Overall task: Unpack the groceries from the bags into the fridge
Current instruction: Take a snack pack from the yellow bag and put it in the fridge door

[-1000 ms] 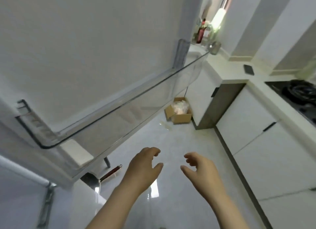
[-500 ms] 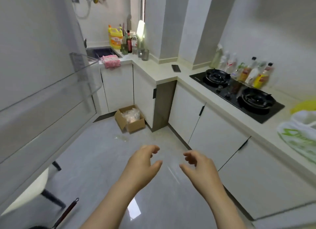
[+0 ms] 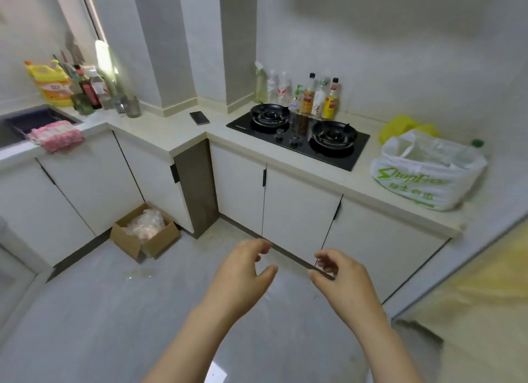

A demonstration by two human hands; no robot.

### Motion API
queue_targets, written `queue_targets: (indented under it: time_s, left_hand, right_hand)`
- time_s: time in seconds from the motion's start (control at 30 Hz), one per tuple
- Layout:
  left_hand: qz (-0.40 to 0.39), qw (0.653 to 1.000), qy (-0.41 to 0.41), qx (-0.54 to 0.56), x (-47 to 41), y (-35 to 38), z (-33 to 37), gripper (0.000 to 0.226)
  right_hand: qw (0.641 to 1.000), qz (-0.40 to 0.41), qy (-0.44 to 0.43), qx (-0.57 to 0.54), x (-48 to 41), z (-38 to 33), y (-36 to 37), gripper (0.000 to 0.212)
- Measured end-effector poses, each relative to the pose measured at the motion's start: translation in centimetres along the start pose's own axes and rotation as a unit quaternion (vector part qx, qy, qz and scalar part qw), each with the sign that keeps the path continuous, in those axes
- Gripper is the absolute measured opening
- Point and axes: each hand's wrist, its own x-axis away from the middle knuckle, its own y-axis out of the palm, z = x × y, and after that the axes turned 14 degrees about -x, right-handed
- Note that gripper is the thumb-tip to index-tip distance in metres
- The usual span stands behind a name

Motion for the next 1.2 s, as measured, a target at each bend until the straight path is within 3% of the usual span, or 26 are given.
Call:
queue_targets:
  time_s: [0.5,1.2]
  left_hand:
    - [-0.050,0.992,0.105,0.055,-10.9,2.0,2.0,0.037]
    - [-0.039,0.987,0.137,0.067,-29.3,9.5,17.3,0.037]
  right_hand:
    - [0.989,0.142,0.041,-0.027,-6.0,1.3,-3.5,0.026]
    - [0.981,0.178,0.038,-0.061,-23.7,9.8,-18.6,0.026]
